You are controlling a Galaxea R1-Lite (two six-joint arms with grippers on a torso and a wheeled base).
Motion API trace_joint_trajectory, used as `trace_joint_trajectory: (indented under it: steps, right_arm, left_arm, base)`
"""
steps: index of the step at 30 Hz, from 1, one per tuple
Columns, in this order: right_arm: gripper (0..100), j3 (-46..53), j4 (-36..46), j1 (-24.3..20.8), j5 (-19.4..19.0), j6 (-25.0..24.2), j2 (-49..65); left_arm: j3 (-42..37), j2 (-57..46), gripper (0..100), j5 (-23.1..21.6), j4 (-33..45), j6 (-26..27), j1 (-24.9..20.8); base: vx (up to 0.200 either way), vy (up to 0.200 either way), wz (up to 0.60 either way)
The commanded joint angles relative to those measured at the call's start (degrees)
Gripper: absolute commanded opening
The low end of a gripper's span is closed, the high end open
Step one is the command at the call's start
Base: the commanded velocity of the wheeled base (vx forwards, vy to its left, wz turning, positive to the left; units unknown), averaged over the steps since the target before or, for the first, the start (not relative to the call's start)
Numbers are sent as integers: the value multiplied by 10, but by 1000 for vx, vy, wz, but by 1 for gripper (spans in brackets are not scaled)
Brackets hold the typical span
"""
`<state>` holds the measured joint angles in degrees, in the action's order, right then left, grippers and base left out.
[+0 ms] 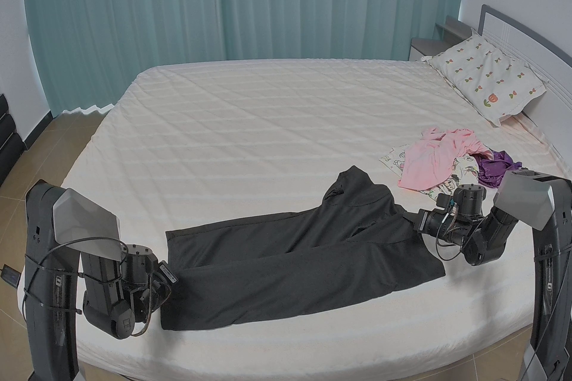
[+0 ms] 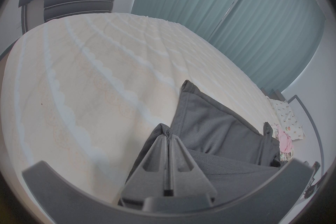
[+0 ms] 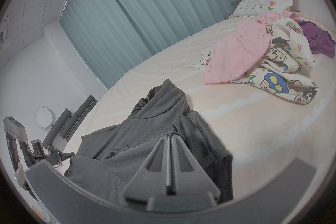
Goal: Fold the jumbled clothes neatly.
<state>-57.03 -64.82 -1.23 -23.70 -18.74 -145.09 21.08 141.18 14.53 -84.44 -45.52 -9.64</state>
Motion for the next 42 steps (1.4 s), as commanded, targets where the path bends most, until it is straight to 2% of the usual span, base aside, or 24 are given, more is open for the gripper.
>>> trace_joint_trajectory:
  steps: [1, 9, 10, 12, 13, 16, 19, 25, 27, 30, 33, 34, 35, 38, 42]
  right_arm:
    - [0, 2, 0, -1, 1, 1, -1]
    - [0, 3, 4, -11, 2, 1, -15]
    - [0, 3, 6, -11, 2, 0, -15]
    - [0, 3, 8, -12, 3, 0, -17]
    - [100, 3, 10, -12, 3, 0, -18]
    - [100, 5, 20, -12, 7, 0, -14]
    - [100, -3, 20, -11, 27, 0, -6]
    - [100, -29, 64, -10, 45, -2, 46]
    - [100, -53, 106, -17, 59, -10, 65]
    - [100, -79, 137, -52, 98, -21, 68]
    - [100, -113, 169, -99, 148, -44, 61]
    - [100, -114, 171, -102, 150, -46, 61]
    - [100, -139, 196, -127, 167, -72, 58]
    - [100, -176, 244, -153, 175, -114, 50]
    - [100, -198, 281, -163, 182, -154, 35]
  left_arm:
    - [-10, 20, 0, 1, -9, 3, -2]
    - [-11, 17, 0, -2, -9, 3, -4]
    - [-12, 17, 100, -3, -9, 3, -4]
    - [-10, 17, 100, -3, -9, 2, -4]
    - [-11, 17, 100, -3, -9, 2, -4]
    - [-11, 16, 100, -3, -10, 1, -4]
    - [-12, 15, 100, -3, -10, -3, -2]
    - [-22, -19, 100, -15, -12, -34, 13]
    - [-37, -42, 100, -64, -12, -56, 23]
    - [-49, -64, 100, -122, -12, -80, 37]
    - [-51, -64, 100, -132, -12, -87, 38]
    - [-52, -64, 100, -133, -12, -87, 38]
    - [-53, -63, 100, -135, -12, -87, 37]
    - [-53, -63, 100, -136, -12, -88, 37]
    - [-53, -62, 100, -137, -12, -88, 37]
  base:
    - [0, 0, 0]
    - [0, 0, 0]
    - [0, 0, 0]
    - [0, 0, 0]
    - [0, 0, 0]
    - [0, 0, 0]
    - [0, 0, 0]
    - [0, 0, 0]
    - [0, 0, 0]
    - [0, 0, 0]
    - [0, 0, 0]
    - [0, 0, 0]
    - [0, 0, 0]
    - [0, 0, 0]
    - [0, 0, 0]
